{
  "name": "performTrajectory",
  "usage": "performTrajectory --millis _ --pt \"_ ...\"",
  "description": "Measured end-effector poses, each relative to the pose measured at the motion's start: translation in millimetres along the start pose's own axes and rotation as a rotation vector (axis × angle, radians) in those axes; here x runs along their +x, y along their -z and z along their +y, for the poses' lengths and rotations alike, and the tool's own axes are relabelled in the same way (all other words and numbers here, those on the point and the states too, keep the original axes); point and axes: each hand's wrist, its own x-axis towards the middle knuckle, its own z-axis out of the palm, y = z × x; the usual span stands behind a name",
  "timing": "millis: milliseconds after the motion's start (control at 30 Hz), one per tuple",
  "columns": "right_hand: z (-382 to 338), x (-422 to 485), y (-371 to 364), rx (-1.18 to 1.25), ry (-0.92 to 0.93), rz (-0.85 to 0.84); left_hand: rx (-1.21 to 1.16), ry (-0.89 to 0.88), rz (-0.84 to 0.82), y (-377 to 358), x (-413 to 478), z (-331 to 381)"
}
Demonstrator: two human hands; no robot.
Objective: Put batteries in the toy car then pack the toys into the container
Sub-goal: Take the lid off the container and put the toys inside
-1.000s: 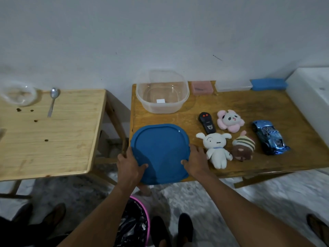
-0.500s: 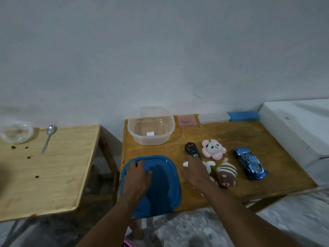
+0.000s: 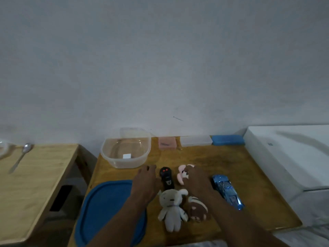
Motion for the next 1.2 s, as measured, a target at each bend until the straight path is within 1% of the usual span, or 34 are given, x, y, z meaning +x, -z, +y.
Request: performTrajectory --millis 67,167,267,400,500,767,900,1100,1200 --pt "30 21 -5 0.0 -0.017 -0.095 0.028 0.006 -0.037 -10 6 19" --pt "23 -1 31 -0.075 0.057 -0.092 0.073 0.02 -0.087 -25 13 42" --pt "29 1 37 -0.047 0.052 -0.128 0.068 0.045 -0.12 -39 20 55" --pt "35 17 31 -0.036 0.09 -0.148 0.091 0.096 -0.17 -54 34 57" --pt "34 35 26 -0.091 0.115 -0.194 0.121 0.128 -0.214 -59 50 55" --pt "27 67 9 -0.24 0.074 -0.407 0.169 0.256 -0.343 -77 85 48" --pt "27 74 5 -0.229 0.076 -0.4 0.179 0.299 -0.356 -83 94 43" --pt "32 77 1 -0.235 0.092 -0.355 0.173 0.31 -0.37 -85 96 43" --pt "32 75 6 -0.228 0.1 -0.347 0.164 0.3 -0.341 -81 95 44"
